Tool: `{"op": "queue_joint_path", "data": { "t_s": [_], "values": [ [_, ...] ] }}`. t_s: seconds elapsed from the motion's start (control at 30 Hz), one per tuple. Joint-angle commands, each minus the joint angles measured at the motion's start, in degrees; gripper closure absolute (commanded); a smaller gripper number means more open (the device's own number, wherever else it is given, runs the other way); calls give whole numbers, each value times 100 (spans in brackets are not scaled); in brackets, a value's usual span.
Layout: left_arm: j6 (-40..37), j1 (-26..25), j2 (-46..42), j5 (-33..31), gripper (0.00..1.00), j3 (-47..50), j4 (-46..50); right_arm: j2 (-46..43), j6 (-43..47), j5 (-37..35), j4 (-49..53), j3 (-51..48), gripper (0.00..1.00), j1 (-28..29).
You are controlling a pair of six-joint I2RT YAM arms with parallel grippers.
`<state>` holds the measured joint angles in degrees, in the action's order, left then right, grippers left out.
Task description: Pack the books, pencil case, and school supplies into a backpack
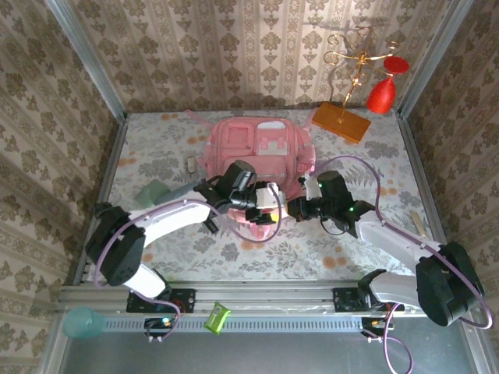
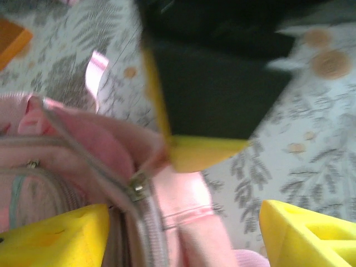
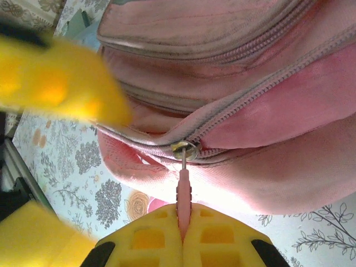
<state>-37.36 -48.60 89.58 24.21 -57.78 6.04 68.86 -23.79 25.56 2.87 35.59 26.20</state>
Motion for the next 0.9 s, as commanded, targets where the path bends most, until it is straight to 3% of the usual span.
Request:
{"op": "queue_joint_path", "data": {
  "t_s": [0.0,0.2,0.33,0.43,0.47,0.67,0.87],
  "values": [
    [187,61,356,-583,31,-384,343,-246,148,389,-458,-51,100,17],
    [181,121,736,-657,46,-631,590,-369,184,283,-551,-140,100,85],
    [129,194,806,-613,69,-725,798,-465,263,-179,-279,-121,100,93],
    [-51,260,642,-374,97,-611,894,-471,280,-1196,366,60,100,88],
    [-220,268,559,-235,100,-515,896,-462,280,-1633,601,133,100,87],
    [-915,431,150,278,100,42,802,-417,182,-3194,907,254,100,45],
    [-1094,811,-290,169,100,283,896,-416,243,-3815,1123,385,100,-233]
  ]
}}
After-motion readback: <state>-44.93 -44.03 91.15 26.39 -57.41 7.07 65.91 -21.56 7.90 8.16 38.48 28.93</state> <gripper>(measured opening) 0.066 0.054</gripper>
